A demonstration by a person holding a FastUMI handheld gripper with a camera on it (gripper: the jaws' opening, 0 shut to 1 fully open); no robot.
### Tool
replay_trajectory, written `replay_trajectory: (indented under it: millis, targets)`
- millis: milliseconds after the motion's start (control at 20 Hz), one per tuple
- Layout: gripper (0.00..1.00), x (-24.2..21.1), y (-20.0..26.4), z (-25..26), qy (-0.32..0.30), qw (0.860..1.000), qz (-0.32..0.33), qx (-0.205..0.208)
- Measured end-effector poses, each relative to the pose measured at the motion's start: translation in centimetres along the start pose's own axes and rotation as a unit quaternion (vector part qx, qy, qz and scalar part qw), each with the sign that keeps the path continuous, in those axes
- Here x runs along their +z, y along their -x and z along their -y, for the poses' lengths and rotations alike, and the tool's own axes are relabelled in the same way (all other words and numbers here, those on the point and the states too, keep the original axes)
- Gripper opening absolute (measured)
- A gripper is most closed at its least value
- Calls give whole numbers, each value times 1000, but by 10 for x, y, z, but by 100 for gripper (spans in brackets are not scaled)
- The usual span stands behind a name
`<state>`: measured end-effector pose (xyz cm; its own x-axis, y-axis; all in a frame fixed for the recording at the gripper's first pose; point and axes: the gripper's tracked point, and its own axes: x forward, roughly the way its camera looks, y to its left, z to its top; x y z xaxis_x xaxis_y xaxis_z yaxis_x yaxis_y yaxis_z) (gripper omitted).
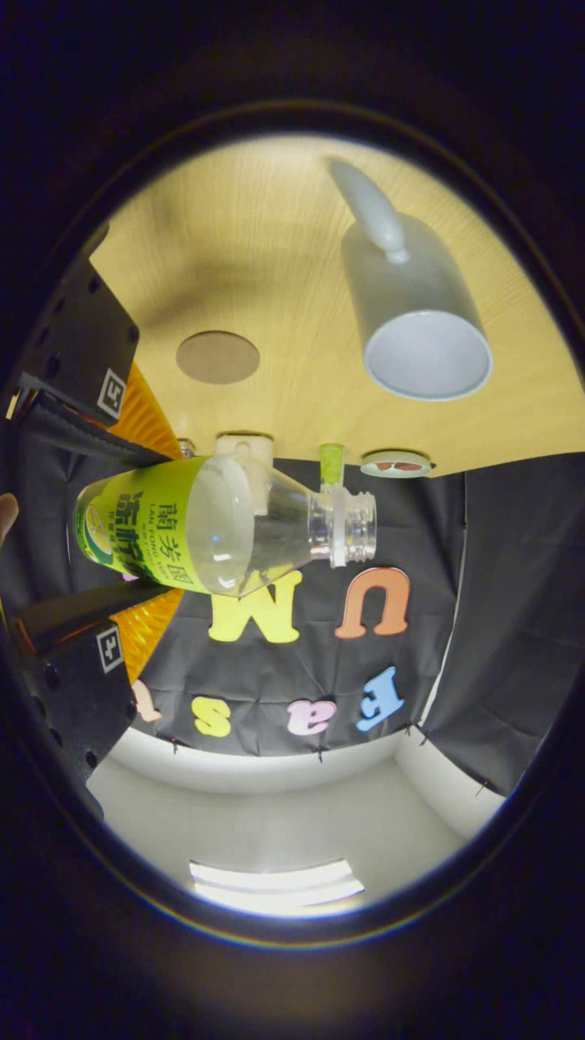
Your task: Take the bottle from table, then pour the juice into the cup, finally place the bottle on the coaster
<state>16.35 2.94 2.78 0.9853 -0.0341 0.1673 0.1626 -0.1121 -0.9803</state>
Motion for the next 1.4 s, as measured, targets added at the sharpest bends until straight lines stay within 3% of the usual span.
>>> replay_trajectory:
  millis: [550, 1400]
  targets:
    - [77, 8, 1, 17, 80, 996, 13, -27]
    - [77, 8, 1, 44, 113, 992, 12, -48]
